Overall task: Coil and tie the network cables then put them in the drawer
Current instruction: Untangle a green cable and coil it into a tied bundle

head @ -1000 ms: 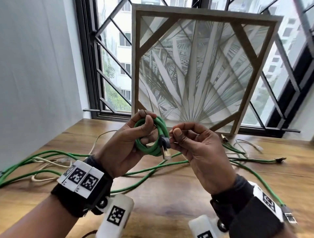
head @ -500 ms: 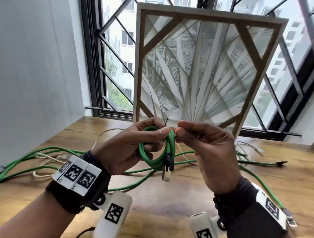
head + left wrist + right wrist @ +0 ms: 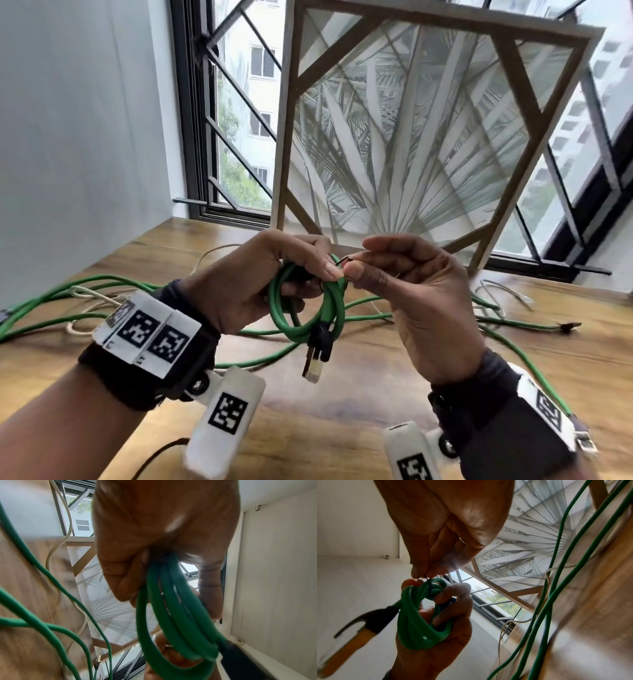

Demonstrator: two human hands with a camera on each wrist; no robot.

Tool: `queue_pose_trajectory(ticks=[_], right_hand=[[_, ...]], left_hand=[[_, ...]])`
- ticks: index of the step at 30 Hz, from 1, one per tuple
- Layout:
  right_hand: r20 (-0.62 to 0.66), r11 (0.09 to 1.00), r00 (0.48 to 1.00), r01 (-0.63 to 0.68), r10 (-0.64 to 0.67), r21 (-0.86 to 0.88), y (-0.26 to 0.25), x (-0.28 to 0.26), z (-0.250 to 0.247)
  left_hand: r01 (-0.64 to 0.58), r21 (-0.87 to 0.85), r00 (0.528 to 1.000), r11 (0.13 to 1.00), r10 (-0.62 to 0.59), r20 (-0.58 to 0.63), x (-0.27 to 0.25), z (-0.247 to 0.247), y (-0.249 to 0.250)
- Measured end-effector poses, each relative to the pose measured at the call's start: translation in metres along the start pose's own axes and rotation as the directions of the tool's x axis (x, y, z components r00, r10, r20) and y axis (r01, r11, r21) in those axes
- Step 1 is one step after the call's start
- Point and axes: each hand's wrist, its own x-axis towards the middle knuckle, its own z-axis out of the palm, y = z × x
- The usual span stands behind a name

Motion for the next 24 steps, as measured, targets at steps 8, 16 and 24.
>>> queue_pose_trajectory(ticks=[8, 16, 24], right_hand=[[0.027, 0.999, 1.0, -0.013, 0.012, 0.029, 0.003, -0.001, 0.001], [0.111, 0.996, 0.994, 0.013, -0.003, -0.084, -0.007, -0.002, -0.001], [0.138, 0.974, 0.989, 0.086, -0.058, -0.21, -0.013, -0.002, -0.004]], left_hand=[[0.029, 0.037, 0.999, 0.999, -0.03, 0.032, -0.003, -0.002, 0.001], [0.025, 0.067, 0.998, 0.997, -0.029, 0.051, -0.003, -0.003, 0.001], [0.061, 0.07, 0.996, 0.996, -0.066, 0.068, -0.003, -0.004, 0.0]])
